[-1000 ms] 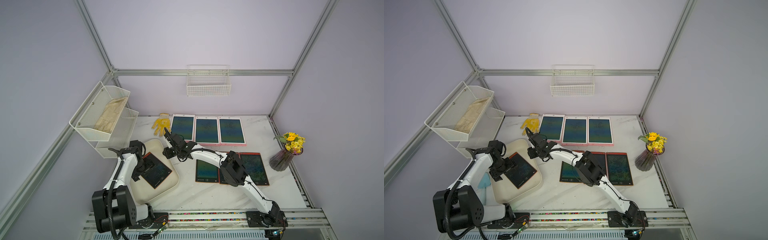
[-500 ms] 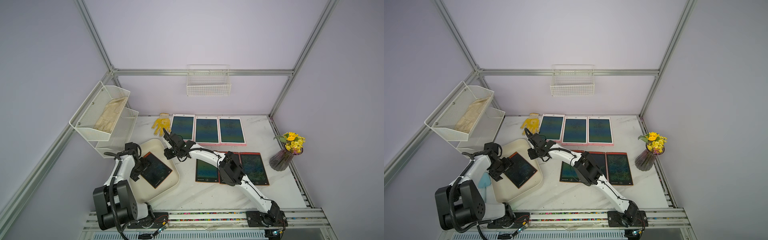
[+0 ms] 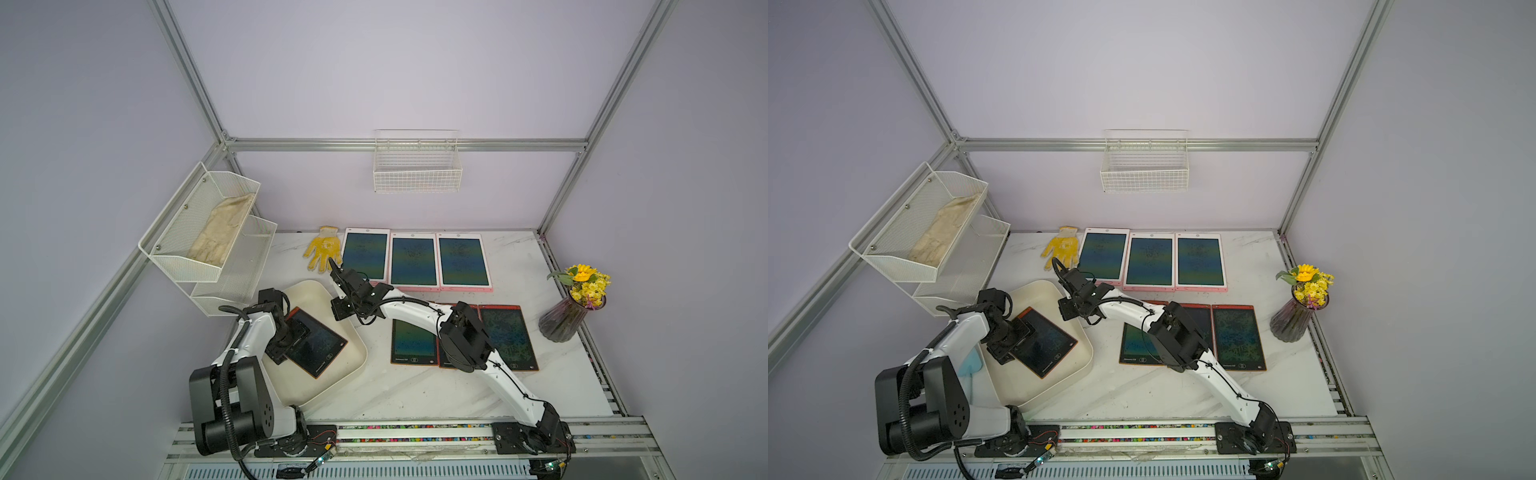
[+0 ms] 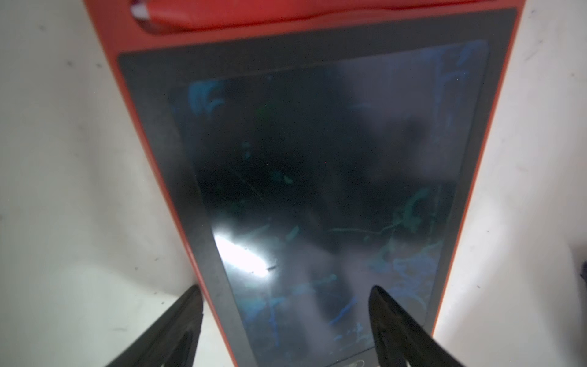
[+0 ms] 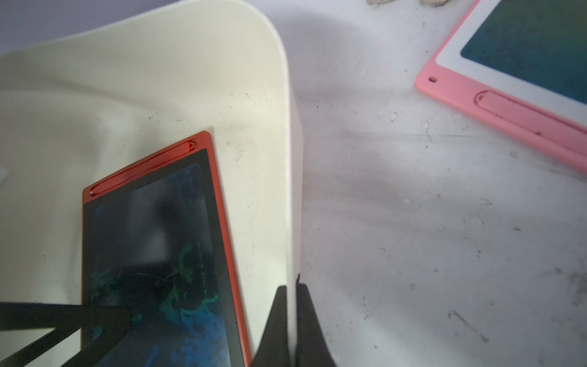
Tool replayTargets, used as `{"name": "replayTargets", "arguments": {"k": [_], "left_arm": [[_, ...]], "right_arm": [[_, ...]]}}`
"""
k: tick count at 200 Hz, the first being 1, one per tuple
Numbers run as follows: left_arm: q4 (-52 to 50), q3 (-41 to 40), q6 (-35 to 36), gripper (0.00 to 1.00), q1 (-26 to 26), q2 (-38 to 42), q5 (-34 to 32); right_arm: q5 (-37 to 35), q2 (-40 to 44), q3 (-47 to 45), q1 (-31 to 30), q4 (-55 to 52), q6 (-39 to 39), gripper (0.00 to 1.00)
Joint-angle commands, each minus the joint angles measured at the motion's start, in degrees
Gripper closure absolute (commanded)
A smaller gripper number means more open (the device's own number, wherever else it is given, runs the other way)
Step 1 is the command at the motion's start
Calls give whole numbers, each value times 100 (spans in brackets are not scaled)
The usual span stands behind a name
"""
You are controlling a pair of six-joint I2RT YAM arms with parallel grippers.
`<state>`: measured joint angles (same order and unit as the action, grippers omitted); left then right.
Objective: Take out the writing tablet from the storage box
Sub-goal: Adjust the storage box at the center of the board.
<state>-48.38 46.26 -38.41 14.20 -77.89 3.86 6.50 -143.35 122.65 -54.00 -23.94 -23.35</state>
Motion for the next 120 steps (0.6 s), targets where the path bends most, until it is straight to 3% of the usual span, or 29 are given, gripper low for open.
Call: {"name": "replayTargets", "arguments": {"k": [1, 60, 120], "left_arm": [[37, -189, -26, 19, -31, 145, 115], [-27, 89, 75, 19, -457, -145, 173], [-344, 514, 150, 18, -959, -728, -18]], "right_arm": [[-196, 382, -326, 38, 56, -89, 99], [-879, 1311, -1589, 14, 904, -344, 100], [-1441, 1643, -2106, 15, 1206, -544, 100]]}}
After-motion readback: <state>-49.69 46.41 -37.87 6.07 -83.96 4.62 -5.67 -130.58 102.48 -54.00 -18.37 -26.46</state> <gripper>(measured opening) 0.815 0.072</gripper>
